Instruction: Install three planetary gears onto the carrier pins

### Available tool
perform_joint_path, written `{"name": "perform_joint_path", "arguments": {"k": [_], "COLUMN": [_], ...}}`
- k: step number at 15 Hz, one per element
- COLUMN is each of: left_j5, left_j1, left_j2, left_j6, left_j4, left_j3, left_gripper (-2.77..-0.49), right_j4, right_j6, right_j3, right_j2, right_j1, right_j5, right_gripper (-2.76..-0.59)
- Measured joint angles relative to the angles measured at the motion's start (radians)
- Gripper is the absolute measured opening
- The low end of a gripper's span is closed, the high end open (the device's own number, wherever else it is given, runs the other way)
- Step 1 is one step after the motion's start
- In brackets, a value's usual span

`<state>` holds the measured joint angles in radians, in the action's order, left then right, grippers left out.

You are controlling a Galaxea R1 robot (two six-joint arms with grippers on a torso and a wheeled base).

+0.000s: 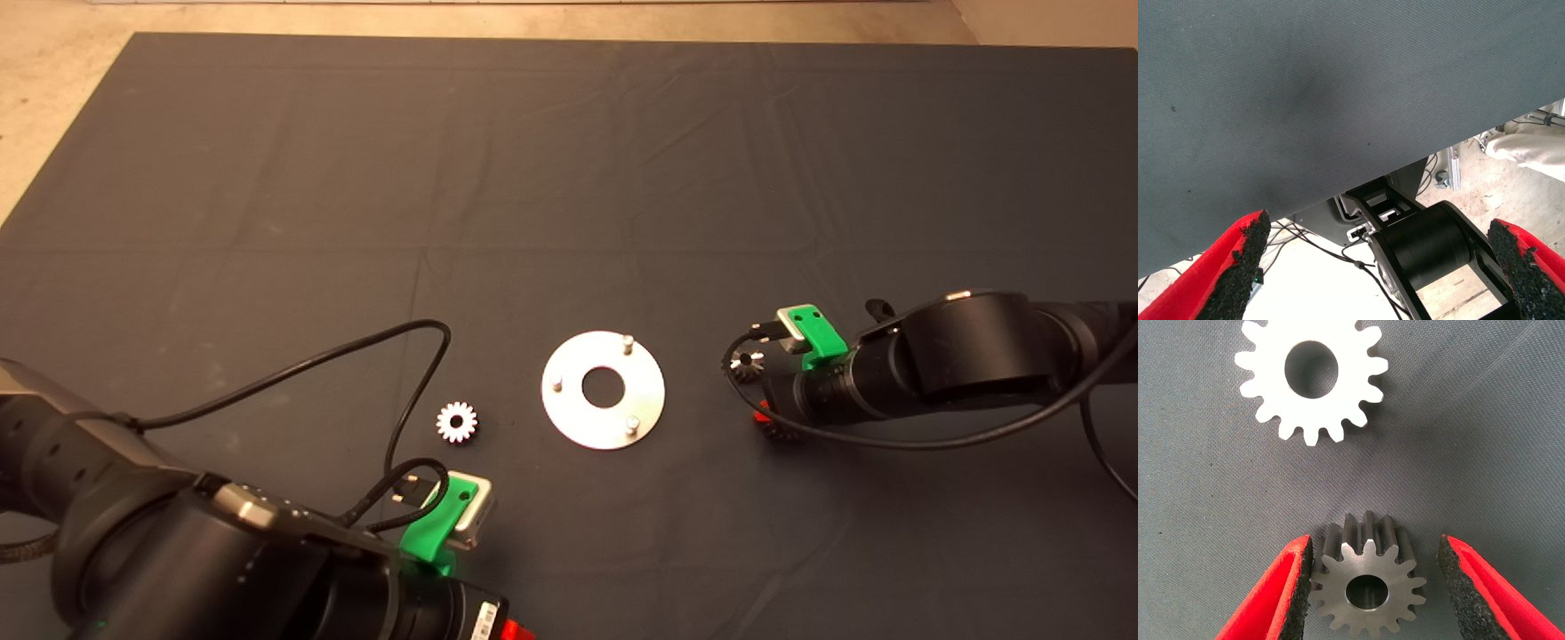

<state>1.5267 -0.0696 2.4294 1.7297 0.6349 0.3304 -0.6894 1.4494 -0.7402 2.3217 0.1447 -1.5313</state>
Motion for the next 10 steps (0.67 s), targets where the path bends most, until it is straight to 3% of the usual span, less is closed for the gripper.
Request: {"name": "perform_joint_path", "arguments": {"k": [10], "left_j5": [0.0], "left_j1": [0.0], "left_j2": [-0.006], "left_j6": [0.0], "left_j4": [0.0], "left_j3": [0.0], "left_gripper": [-0.92], "right_j4": [0.0], "right_j6": [0.003], "right_j3": [0.02], "right_j2": [0.0], "right_j1": [0.0], "right_j5": [0.0], "right_gripper": [-1.99]}}
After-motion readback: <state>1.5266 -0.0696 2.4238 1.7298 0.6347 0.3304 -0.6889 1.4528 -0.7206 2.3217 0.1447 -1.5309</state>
